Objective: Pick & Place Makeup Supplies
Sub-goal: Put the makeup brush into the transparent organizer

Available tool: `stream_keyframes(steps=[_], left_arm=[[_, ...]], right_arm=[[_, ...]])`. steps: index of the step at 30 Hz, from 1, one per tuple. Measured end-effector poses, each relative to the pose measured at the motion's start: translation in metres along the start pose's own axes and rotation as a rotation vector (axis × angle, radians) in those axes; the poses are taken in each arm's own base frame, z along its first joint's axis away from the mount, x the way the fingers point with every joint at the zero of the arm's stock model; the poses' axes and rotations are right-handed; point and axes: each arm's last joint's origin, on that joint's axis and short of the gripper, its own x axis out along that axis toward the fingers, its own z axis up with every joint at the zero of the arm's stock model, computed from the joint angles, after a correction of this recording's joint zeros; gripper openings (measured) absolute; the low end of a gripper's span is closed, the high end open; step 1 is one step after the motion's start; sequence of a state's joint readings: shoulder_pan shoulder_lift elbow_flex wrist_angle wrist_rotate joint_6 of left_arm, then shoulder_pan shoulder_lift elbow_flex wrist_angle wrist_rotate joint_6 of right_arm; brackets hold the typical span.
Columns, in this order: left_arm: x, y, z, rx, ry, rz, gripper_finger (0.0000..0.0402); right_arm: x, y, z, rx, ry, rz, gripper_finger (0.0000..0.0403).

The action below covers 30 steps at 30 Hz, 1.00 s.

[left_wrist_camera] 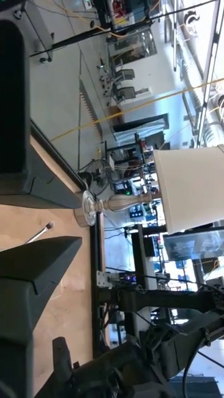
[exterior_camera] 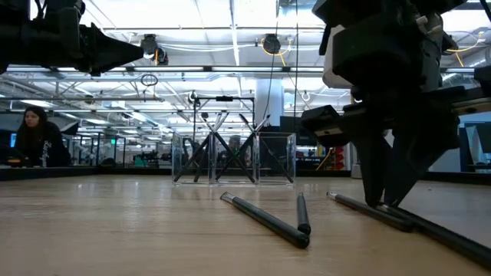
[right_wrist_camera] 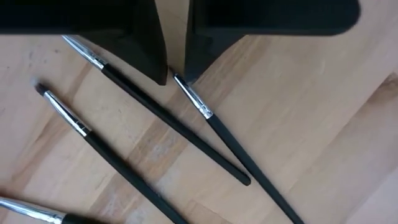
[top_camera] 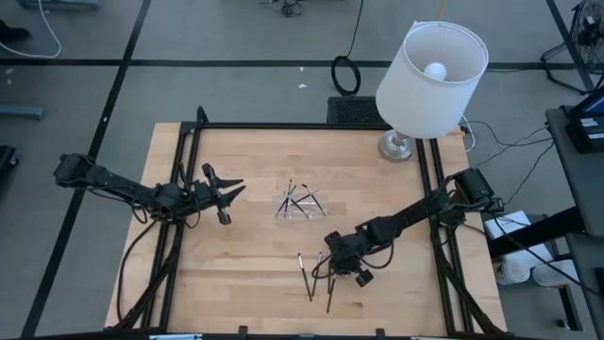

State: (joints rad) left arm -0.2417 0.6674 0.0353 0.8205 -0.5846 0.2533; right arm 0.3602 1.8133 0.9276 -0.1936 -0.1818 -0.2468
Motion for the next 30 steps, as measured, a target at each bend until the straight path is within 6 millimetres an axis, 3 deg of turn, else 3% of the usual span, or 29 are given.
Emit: stream_keyframes(steps=[6, 17, 30], left_arm=[[0.0, 0.0, 0.0, -0.004, 0.0, 0.0, 0.009], [0.0, 0.0, 0.0, -0.006, 0.0, 0.0, 0.009], [0.0, 0.0, 0.0, -0.025, 0.001, -0.001, 0.009]], right_arm=[[0.0, 0.0, 0.0, -0.006, -0.002, 0.003, 0.0004], [-0.001, 0.004, 0.002, -0.012, -0.007, 0.003, 0.0], [-0.047, 0.026, 0.017, -0.062, -0.1, -0.134, 0.0]])
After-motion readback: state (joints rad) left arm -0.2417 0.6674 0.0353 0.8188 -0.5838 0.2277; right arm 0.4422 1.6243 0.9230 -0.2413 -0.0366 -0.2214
